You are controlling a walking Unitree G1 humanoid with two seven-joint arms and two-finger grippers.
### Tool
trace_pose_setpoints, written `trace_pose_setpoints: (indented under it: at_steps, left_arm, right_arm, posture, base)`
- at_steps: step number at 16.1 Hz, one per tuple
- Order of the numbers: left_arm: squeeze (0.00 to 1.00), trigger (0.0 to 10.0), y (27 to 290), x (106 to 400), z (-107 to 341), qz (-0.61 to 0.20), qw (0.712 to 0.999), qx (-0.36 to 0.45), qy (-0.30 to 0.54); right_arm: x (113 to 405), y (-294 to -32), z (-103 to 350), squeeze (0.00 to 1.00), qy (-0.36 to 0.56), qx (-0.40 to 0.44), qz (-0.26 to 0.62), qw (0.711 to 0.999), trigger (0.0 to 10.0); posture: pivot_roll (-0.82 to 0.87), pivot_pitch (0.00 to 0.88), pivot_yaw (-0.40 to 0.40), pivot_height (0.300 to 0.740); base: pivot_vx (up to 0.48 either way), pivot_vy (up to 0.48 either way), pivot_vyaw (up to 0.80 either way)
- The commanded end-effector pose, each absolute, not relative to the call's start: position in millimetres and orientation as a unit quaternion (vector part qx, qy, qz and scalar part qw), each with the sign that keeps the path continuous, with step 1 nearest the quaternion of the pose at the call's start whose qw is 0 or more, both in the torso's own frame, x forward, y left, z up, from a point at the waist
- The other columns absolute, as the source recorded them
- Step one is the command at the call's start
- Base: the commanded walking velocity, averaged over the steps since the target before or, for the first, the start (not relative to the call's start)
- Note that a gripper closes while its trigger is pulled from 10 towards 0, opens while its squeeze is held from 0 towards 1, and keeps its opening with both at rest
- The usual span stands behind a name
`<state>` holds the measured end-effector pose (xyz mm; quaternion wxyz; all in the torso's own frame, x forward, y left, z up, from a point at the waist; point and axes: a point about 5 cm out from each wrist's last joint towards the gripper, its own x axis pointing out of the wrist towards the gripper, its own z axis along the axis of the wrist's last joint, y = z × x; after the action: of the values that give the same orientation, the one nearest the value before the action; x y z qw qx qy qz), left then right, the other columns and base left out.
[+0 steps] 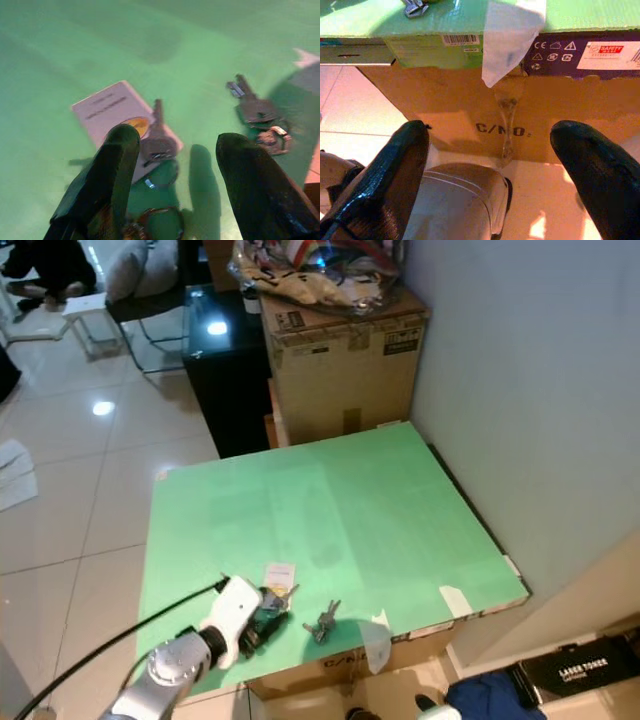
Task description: Hang keys on a hook
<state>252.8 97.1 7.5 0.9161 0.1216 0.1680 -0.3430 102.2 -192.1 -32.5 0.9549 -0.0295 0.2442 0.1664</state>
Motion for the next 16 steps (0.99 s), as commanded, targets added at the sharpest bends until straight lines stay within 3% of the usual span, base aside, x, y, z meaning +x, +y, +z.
trace_pose_setpoints:
  at_steps: [1,11,13,16]
  left_arm:
    - [0.00,10.0,96.3,248.0,5.9,-0.350,0.913,0.127,0.168]
    - [0.00,9.4,94.7,235.3,1.5,-0.364,0.905,0.135,0.176]
    - [0.00,8.9,93.6,234.0,1.2,-0.367,0.904,0.136,0.175]
    - [0.00,8.5,89.0,232.3,-0.1,-0.371,0.902,0.135,0.177]
  right_arm:
    - [96.1,-194.6,-44.9,1.00,0.268,-0.026,0.160,0.950,10.0]
    - [150.3,-231.6,-39.7,1.00,0.192,-0.029,0.154,0.969,10.0]
    - [166.0,-216.7,-38.5,1.00,0.174,-0.022,0.158,0.972,10.0]
    - [179.1,-214.6,-38.1,1.00,0.176,-0.001,0.163,0.971,10.0]
  posture:
    - [-0.26,0.143,0.093,0.736]
    - [-0.27,0.144,0.090,0.736]
    - [-0.27,0.143,0.090,0.736]
    - [-0.28,0.142,0.088,0.736]
  base:
    - [0.000,0.000,0.00]
    - [0.000,0.000,0.00]
    - [0.000,0.000,0.00]
    - [0.000,0.000,0.00]
